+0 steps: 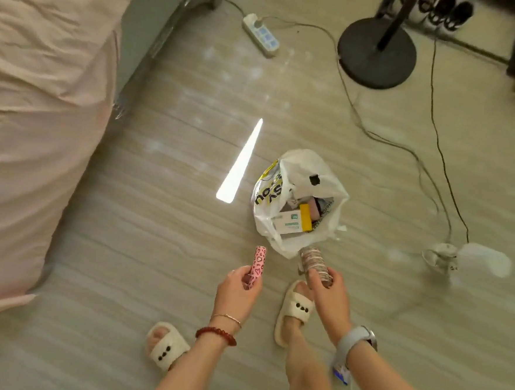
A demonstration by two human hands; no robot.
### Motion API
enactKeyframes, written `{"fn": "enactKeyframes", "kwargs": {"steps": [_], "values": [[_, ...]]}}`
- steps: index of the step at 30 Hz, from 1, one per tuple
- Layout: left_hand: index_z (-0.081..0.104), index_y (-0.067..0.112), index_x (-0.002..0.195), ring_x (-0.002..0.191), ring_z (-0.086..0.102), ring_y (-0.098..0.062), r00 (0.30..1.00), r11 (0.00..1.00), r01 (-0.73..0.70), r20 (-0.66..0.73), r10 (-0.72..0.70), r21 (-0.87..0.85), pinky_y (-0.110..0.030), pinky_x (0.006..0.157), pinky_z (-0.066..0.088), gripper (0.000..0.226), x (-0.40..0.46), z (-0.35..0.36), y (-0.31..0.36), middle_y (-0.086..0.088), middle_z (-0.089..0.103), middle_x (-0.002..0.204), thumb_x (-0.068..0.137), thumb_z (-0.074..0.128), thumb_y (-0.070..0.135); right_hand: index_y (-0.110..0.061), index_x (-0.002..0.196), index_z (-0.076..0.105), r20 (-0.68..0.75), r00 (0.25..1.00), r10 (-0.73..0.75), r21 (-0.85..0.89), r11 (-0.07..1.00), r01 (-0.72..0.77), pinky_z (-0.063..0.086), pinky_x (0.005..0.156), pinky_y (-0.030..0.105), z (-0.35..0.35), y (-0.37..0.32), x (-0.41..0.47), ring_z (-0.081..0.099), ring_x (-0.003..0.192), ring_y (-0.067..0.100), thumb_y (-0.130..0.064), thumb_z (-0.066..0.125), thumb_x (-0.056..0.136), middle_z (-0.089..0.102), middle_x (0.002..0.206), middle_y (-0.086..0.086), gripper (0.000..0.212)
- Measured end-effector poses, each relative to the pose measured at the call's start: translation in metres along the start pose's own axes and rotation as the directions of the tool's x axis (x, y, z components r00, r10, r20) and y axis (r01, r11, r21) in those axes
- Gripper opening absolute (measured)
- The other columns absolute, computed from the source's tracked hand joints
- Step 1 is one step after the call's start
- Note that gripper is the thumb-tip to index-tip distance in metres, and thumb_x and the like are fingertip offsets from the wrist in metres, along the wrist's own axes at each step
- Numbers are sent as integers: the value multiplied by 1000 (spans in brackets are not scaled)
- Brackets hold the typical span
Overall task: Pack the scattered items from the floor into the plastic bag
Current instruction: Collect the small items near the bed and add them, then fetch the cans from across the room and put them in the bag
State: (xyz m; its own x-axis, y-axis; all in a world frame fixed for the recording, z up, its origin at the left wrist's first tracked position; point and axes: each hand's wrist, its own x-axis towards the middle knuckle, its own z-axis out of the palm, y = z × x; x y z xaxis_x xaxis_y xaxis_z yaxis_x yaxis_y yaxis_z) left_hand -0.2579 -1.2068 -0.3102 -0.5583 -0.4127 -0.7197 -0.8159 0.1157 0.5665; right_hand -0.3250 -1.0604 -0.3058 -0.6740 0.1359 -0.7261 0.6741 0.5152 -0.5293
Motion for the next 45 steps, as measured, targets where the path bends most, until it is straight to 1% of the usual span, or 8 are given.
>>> {"fn": "enactKeyframes", "kwargs": {"steps": [3, 8, 13, 17, 26, 30, 37, 45], "values": [[63, 11, 97, 56, 58, -12, 992, 985, 121, 50, -116, -122, -32, 72, 53, 17, 50, 57, 35, 2, 63, 69, 83, 61, 20, -11, 119, 47, 14, 999, 35, -11, 999, -35, 40, 55, 22, -23, 3, 65, 52, 70, 9, -27, 55, 89, 56, 95, 4, 34], [61, 4, 107, 58, 59, -16, 981, 978, 193, 20, -192, -73, -41, 81, 56, 28, 163, 133, 53, -4, 62, 70, 83, 61, 19, -8, 122, 45, 49, 999, -3, -118, 993, 9, 49, 85, 39, -9, 16, 186, 58, 98, 29, -31, 57, 86, 60, 112, 13, 44], [58, 7, 115, 100, 63, -30, 992, 979, 120, 8, -123, 166, -40, 93, 49, 37, 237, 176, 42, -11, 69, 95, 84, 56, 27, -12, 126, 44, 113, 993, -22, -120, 992, 36, 45, 93, 44, 17, 32, 257, 54, 109, 34, -34, 55, 86, 57, 119, 15, 47], [40, 9, 133, 126, 44, -27, 995, 956, 76, 37, -90, 282, -36, 104, 35, 49, 250, 194, 38, -13, 48, 135, 89, 51, 26, -11, 142, 26, 191, 981, -25, -103, 994, 46, 30, 106, 34, 19, 38, 268, 34, 134, 27, -25, 45, 94, 36, 146, 11, 54], [42, 8, 132, 123, 43, -26, 977, 873, -162, 200, 76, 460, -32, 101, 35, 44, 182, 173, 59, -12, 43, 136, 90, 48, 17, -13, 137, 36, 90, 988, 127, -14, 992, -126, 40, 103, 40, -31, 64, 206, 45, 124, 25, -18, 40, 94, 40, 141, 11, 43], [42, 10, 131, 121, 42, -26, 938, 756, -295, 328, 112, 585, -37, 100, 39, 42, 148, 163, 77, -12, 46, 132, 90, 46, 19, -12, 134, 40, 12, 983, 184, 89, 979, -184, 43, 79, 22, -69, 67, 168, 47, 119, 22, -15, 39, 95, 45, 136, 9, 39], [38, 15, 134, 125, 40, -23, 803, 497, -570, 573, 165, 655, -37, 105, 34, 44, 82, 186, 116, -8, 43, 136, 92, 44, 24, -7, 128, 47, -150, 940, 308, 236, 934, -268, 41, 95, 37, -123, 97, 105, 51, 114, 28, -12, 42, 93, 53, 126, 16, 35], [35, 17, 136, 124, 41, -22, 647, 162, -761, 755, 107, 628, -36, 101, 38, 45, 24, 263, 103, -5, 42, 137, 92, 42, 28, -3, 126, 48, -229, 816, 531, 516, 777, -360, 38, 90, 29, -146, 198, 59, 50, 117, 30, -7, 41, 93, 54, 125, 17, 34]]}}
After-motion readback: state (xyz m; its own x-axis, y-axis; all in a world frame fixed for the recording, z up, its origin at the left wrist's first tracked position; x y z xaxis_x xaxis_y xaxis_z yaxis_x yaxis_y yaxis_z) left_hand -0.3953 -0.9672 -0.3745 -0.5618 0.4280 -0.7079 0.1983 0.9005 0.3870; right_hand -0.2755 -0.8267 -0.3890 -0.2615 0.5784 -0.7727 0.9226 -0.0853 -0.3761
